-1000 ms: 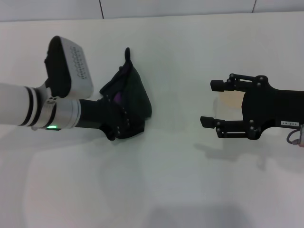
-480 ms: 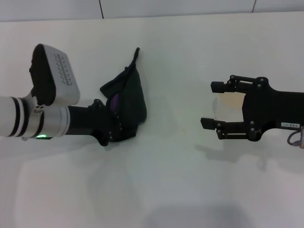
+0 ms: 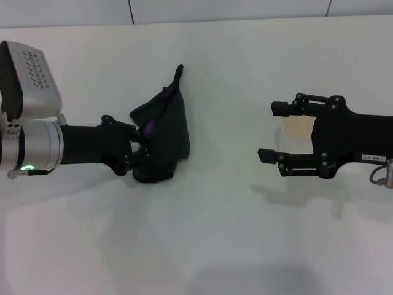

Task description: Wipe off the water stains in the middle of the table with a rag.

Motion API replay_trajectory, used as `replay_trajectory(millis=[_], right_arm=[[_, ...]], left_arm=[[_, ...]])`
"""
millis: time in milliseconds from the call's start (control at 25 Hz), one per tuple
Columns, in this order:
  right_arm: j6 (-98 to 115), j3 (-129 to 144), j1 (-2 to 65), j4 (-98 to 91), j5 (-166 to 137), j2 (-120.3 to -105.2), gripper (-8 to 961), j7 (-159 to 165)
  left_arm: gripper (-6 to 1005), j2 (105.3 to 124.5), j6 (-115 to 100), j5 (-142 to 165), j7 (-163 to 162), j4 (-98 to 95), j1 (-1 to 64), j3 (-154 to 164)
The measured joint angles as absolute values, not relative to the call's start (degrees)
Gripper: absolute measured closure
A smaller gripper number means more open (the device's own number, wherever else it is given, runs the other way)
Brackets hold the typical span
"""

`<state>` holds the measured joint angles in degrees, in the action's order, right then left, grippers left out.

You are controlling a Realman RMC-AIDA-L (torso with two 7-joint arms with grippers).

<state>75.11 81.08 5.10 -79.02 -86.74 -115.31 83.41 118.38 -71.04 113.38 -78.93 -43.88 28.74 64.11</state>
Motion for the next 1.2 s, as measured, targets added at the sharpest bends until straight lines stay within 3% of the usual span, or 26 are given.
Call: replay_trajectory(millis=[360, 800, 1200], right_arm=[[75.1, 81.0, 5.1, -79.0, -86.7, -115.31, 158, 83.4], [75.1, 80.7, 5.0, -79.0, -86.7, -115.31, 158, 83.7], [76.6, 79.3, 4.8, -79.0, -87.0, -115.17, 158, 84.0]], left_arm=[[644, 118.37, -71.1, 113.3, -81.9, -44.9, 28.6, 63.9], [172, 117.63, -83.9, 112.1, -81.9, -49.9, 27.0, 52.5], [112, 113.55, -103.1, 111.4, -81.2, -50.0, 27.2, 47.3]])
